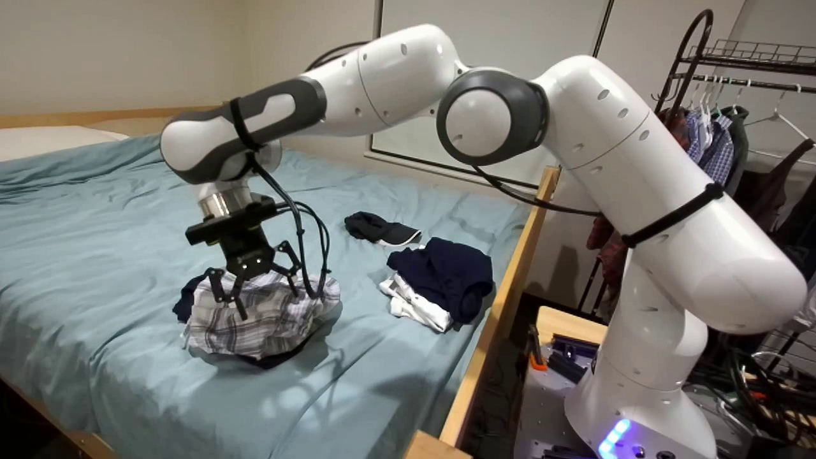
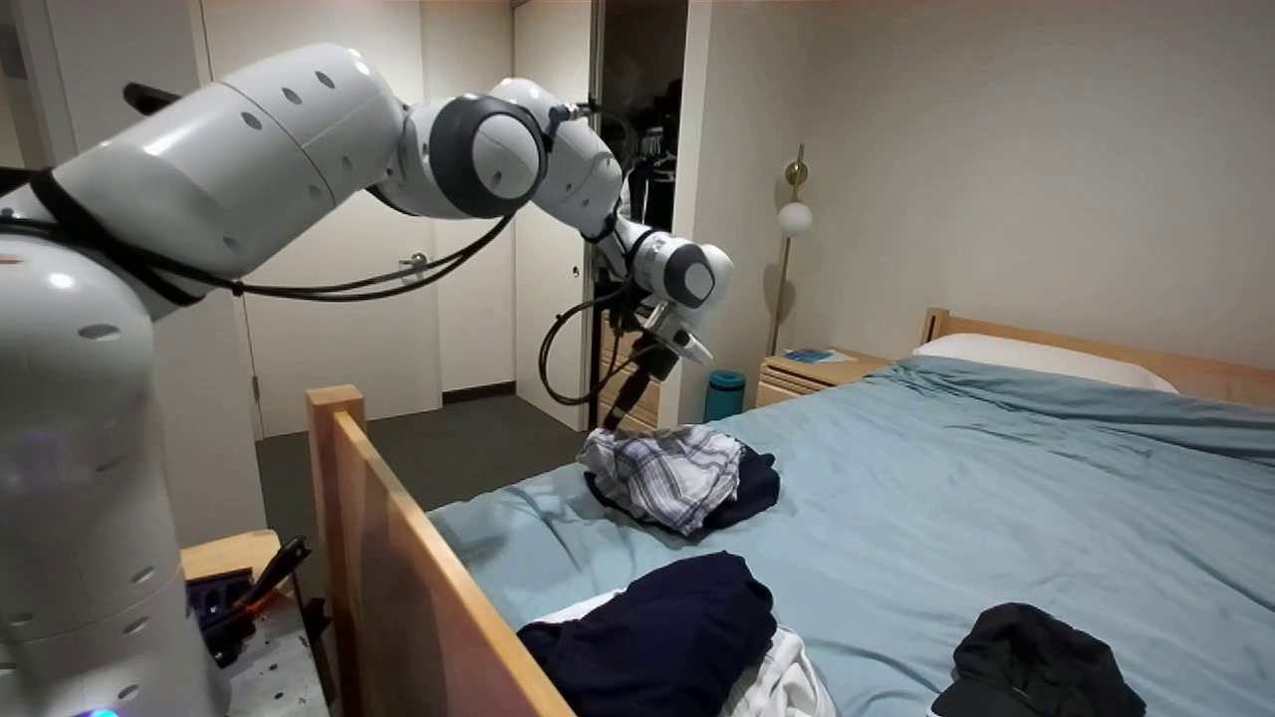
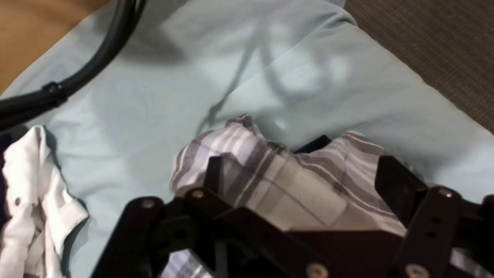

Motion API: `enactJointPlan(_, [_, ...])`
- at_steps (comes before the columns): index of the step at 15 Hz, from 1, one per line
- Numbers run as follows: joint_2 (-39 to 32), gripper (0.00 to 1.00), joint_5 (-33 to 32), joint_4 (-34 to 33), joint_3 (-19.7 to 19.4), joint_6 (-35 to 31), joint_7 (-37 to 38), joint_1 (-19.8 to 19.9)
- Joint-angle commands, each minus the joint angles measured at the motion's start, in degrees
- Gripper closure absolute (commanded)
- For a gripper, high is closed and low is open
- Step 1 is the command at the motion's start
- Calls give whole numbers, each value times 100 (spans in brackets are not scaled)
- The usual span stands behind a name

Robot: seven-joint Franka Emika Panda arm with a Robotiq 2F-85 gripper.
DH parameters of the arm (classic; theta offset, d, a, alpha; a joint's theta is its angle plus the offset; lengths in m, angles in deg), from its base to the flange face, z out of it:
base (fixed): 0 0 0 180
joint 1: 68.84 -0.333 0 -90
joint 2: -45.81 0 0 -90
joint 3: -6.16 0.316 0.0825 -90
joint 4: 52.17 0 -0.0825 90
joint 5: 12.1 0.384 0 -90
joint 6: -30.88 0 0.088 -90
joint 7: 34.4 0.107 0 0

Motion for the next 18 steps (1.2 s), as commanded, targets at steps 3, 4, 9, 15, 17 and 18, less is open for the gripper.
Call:
enactJointPlan(3, [603, 0, 907, 1965, 76, -1568, 775, 216])
enactJointPlan(4, [665, 0, 1062, 2251, 76, -1844, 881, 228])
enactJointPlan(9, [1199, 0, 1754, 3741, 81, -3473, 1396, 165])
enactJointPlan(15, [2539, 0, 807, 5490, -246, -4929, 2720, -587])
enactJointPlan(17, [2981, 0, -56, 5828, -406, -4701, 3522, -886])
enactJointPlan(18, [3076, 0, -474, 5822, -405, -4506, 3825, -959])
